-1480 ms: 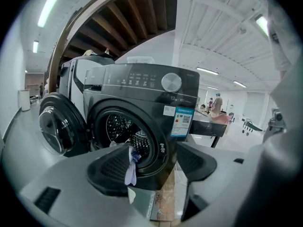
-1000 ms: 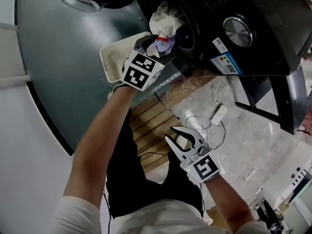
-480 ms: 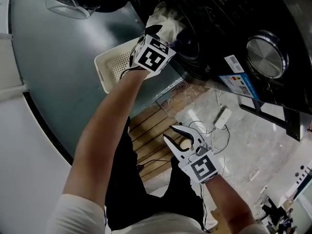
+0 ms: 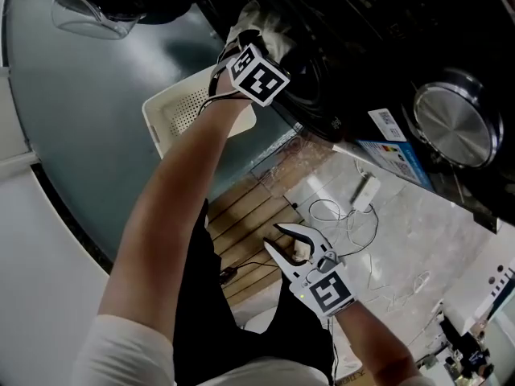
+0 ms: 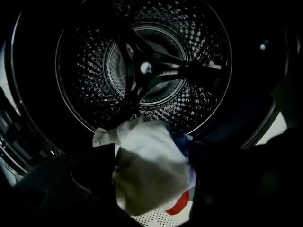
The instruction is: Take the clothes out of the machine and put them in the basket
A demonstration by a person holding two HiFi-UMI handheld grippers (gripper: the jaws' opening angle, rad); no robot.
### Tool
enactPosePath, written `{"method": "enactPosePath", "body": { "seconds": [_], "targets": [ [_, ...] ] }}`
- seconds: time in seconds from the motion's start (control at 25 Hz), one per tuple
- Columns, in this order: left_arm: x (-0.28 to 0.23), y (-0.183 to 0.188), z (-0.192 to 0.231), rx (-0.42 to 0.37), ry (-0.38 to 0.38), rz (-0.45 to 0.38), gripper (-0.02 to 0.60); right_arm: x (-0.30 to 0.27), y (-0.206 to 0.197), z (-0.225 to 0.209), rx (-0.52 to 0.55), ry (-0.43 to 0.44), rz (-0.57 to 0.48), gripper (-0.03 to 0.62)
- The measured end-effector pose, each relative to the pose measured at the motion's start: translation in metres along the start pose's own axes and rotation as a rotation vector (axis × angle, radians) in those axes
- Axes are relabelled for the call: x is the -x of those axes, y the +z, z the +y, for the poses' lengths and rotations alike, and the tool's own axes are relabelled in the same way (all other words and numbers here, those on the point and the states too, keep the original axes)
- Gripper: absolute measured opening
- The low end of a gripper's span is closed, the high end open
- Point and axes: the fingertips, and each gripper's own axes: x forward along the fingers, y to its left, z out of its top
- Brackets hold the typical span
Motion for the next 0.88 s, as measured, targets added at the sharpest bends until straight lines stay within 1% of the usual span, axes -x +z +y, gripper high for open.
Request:
{"method": "enactPosePath", "body": {
  "seconds": [0.16, 0.4, 0.52, 0.6, 0.72, 0.88],
  "targets": [
    [-0.025, -0.012, -0.004, -0.056, 0.01, 0.085, 0.473, 0.001, -0.007, -0.009, -0.043, -0.022, -0.013, 0.097],
    [-0.046, -0.02, 0.0, -0.048, 0.017, 0.139, 0.476, 0.005, -0.015, -0.01, -0.062, -0.023, -0.003, 0.095],
    [-0.062, -0.029, 0.005, -0.024, 0.022, 0.176, 0.476, 0.006, -0.018, -0.01, -0.087, -0.023, -0.002, 0.095],
    [-0.063, -0.031, 0.004, 0.017, -0.003, 0.198, 0.474, 0.005, -0.02, -0.011, -0.1, -0.024, -0.006, 0.095],
    [-0.064, -0.029, 0.002, 0.043, -0.007, 0.192, 0.471, 0.005, -0.021, -0.012, -0.101, -0.022, -0.006, 0.095],
    [-0.066, -0.031, 0.001, 0.057, -0.031, 0.185, 0.436, 0.005, -0.018, -0.014, -0.103, -0.028, -0.011, 0.095]
  ]
}}
